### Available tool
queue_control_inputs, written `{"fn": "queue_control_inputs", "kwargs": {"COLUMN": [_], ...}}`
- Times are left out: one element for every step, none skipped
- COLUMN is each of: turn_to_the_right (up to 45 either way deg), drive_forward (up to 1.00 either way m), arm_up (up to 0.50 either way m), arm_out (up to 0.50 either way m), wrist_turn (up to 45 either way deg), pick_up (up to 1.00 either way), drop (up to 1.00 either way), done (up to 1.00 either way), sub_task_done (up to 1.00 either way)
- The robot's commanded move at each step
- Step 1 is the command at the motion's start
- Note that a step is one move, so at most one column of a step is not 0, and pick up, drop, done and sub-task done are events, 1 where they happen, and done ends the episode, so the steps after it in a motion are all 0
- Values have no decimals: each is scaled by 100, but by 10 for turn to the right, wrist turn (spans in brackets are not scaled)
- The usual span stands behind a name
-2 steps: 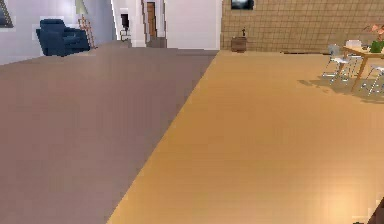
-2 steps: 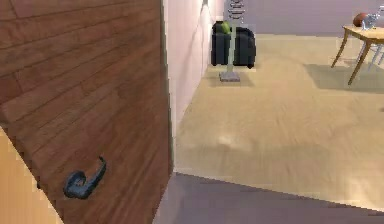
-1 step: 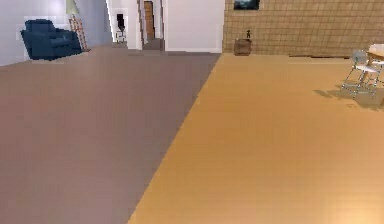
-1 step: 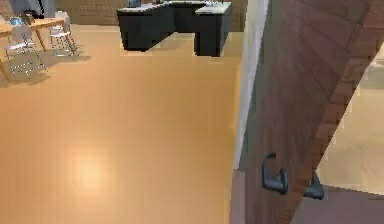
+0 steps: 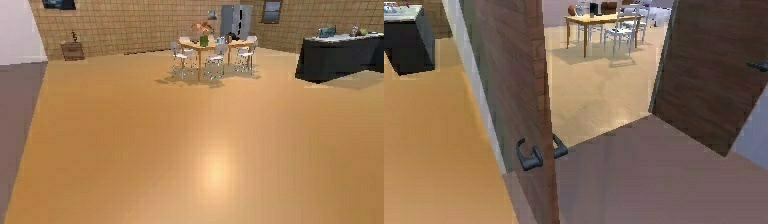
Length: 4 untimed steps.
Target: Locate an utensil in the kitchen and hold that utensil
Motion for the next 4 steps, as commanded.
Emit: {"fn": "queue_control_inputs", "kwargs": {"turn_to_the_right": [120, 0, 270, 0], "drive_forward": [0, 35, 0, 100], "arm_up": [0, 0, 0, 0], "arm_out": [0, 0, 0, 0], "wrist_turn": [0, 0, 0, 0], "pick_up": [0, 0, 0, 0], "drop": [0, 0, 0, 0], "done": [0, 0, 0, 0], "sub_task_done": [0, 0, 0, 0]}}
